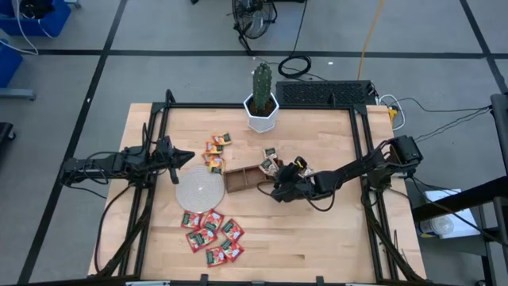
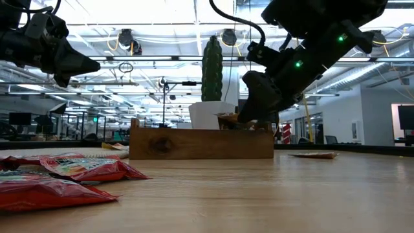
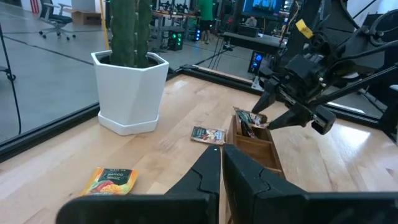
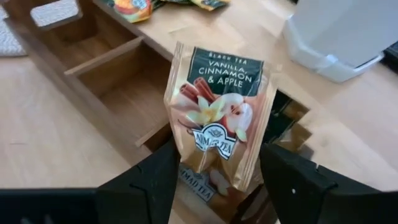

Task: Pick & Place Tea
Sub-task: Put the brown tea bag into the right section of the wooden organizer

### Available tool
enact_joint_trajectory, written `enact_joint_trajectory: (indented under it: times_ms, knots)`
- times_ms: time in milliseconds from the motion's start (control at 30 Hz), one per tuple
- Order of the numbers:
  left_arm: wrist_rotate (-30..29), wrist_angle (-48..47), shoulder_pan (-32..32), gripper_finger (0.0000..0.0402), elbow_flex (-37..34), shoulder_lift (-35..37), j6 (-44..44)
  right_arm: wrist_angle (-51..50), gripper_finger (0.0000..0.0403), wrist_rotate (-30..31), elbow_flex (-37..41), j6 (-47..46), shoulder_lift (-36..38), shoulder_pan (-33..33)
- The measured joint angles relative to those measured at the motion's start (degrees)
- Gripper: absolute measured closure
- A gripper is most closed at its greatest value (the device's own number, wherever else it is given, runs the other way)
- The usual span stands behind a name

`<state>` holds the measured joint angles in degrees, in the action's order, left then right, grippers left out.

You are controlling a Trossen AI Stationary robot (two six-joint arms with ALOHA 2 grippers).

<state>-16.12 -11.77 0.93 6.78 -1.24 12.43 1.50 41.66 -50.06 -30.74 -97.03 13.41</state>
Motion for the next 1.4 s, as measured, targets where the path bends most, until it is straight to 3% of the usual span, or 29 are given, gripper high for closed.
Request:
enact_joint_trajectory:
  times_ms: [300,700,1033,1267,1400]
  knots:
    - [0.0,0.0,0.0,0.038,0.01,0.0,0.0,0.13,0.0191,-7.31,-0.02,0.2,0.04,-1.94]
    - [0.0,-0.02,0.0,0.038,0.01,0.01,0.0,-1.76,0.0191,-5.79,0.0,-1.07,3.95,-2.98]
    - [0.0,0.0,0.0,0.038,-0.01,0.01,0.0,-9.93,0.0198,-5.67,-0.02,-2.29,3.99,-3.72]
    - [0.0,0.02,0.0,0.038,0.01,0.01,0.0,-9.88,0.0196,-13.35,-0.02,-0.18,4.31,-3.72]
    - [0.0,0.0,0.0,0.038,0.0,0.01,0.0,-10.6,0.0198,-13.7,-0.02,-0.02,5.16,-3.7]
